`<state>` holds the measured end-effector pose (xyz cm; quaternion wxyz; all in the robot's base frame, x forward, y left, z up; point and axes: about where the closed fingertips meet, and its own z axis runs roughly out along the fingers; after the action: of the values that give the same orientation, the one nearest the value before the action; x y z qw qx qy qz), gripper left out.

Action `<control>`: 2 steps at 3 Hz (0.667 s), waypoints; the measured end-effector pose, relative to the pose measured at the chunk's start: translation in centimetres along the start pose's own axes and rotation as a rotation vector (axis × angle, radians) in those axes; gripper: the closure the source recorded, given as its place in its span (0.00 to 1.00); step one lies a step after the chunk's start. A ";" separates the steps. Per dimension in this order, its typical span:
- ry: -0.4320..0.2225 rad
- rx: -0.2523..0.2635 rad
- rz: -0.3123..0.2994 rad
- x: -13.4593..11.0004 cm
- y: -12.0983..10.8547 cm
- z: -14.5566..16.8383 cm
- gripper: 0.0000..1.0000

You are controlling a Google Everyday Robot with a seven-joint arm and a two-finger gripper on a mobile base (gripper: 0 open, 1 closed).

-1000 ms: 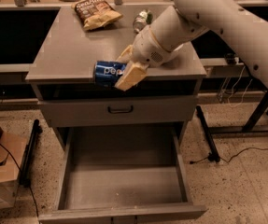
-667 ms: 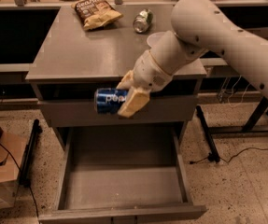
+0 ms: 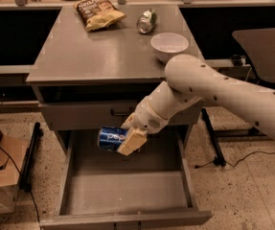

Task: Place pepsi can into middle drawer

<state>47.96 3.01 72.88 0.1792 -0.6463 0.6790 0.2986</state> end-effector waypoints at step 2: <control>0.012 0.003 0.039 0.8 -1.2 2.4 1.00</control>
Offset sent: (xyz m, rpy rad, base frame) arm 0.0111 0.0125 -0.0576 -0.0568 0.0792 -0.0439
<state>48.76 3.88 70.35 0.1701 -0.6345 0.6931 0.2969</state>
